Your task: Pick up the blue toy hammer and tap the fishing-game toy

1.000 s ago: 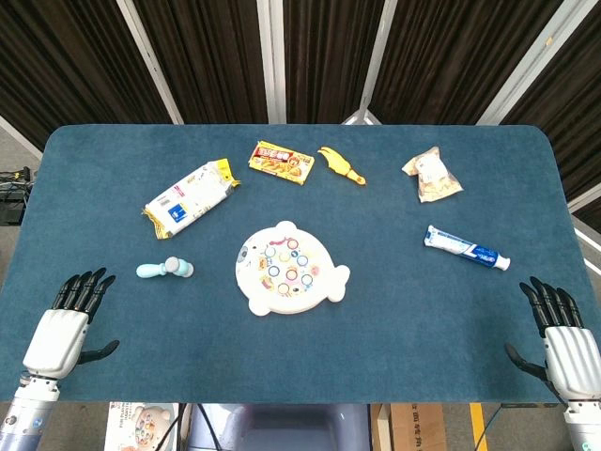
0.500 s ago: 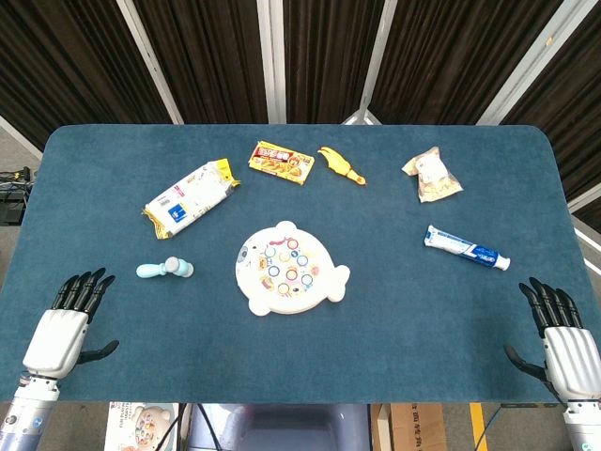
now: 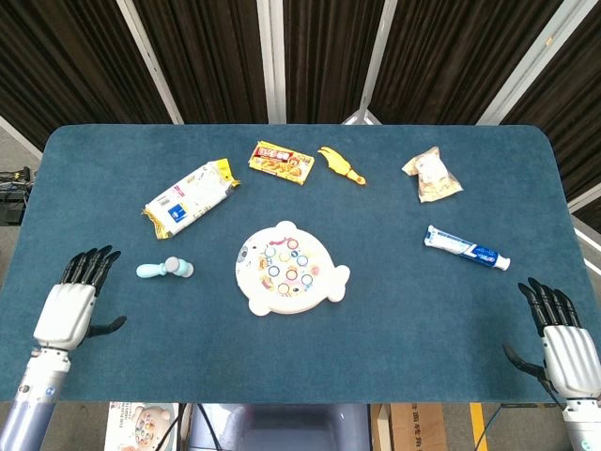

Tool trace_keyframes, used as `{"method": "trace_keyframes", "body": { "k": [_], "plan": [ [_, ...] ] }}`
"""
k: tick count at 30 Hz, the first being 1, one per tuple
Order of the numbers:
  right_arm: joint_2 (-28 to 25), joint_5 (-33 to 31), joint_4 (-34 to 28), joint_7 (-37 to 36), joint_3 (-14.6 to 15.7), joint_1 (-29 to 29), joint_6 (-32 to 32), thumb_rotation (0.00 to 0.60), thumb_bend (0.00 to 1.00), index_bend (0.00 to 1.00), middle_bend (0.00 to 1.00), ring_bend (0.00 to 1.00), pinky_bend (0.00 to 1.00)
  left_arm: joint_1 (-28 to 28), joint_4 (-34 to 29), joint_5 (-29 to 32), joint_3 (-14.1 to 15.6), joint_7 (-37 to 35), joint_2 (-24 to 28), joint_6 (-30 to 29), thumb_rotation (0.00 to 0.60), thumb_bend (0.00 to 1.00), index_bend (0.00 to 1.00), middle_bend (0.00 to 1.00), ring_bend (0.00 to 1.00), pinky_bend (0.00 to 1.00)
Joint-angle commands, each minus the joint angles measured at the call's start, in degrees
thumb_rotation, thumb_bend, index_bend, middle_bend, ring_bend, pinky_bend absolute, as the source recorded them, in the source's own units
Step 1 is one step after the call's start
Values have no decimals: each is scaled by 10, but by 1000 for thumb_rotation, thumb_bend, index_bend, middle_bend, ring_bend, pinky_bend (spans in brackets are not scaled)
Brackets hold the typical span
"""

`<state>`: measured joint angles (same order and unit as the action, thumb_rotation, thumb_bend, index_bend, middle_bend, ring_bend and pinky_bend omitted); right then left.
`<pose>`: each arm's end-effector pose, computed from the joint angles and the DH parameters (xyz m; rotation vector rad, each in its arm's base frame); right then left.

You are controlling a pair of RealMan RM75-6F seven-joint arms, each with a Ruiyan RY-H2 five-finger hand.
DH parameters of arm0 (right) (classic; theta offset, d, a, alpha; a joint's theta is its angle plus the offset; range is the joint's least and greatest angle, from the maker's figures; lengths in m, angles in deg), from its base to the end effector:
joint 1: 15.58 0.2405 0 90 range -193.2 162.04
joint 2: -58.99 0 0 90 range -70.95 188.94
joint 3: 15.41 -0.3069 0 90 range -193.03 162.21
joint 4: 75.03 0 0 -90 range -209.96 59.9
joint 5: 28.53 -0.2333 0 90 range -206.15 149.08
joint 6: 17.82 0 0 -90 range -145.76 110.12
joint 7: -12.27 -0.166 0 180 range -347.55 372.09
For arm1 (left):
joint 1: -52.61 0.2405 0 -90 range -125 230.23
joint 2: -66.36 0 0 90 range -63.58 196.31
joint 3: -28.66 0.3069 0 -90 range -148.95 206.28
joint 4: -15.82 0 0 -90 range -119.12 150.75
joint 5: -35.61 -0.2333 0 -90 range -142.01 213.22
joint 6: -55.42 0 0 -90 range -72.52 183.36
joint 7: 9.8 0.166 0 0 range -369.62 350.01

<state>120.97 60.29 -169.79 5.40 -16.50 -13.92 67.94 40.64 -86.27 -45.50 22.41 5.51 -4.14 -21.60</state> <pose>-0.3645 -0.1808 0.1632 1.3600 -1.0285 0.9718 -0.2961 0.2552 0.0958 -1.4920 -0.9408 -0.9337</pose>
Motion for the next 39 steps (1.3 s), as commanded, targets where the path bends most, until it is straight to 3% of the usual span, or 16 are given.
{"method": "trace_keyframes", "body": {
  "k": [1,6,15,27,39],
  "plan": [
    [0,-1,-1,-1,0,1,-2,600,261,0,0,0,0,-35,-19,68,-36,38,-1,46,600,95,194,106,0,0],
    [0,-4,-2,-3,0,1,-5,600,260,0,0,0,0,-78,-20,162,-68,96,-18,89,600,153,354,135,0,0],
    [-1,-8,-5,-7,-1,4,-12,600,260,0,0,0,0,-139,18,275,-93,176,-73,115,600,260,433,172,0,12],
    [-1,-10,-5,-13,-2,6,-15,600,260,0,0,0,0,-179,74,338,-91,221,-125,107,600,391,484,189,0,12],
    [-2,-16,-9,-17,-2,6,-20,600,260,0,0,0,0,-202,102,364,-79,230,-154,104,600,447,494,192,0,12]
  ]
}}
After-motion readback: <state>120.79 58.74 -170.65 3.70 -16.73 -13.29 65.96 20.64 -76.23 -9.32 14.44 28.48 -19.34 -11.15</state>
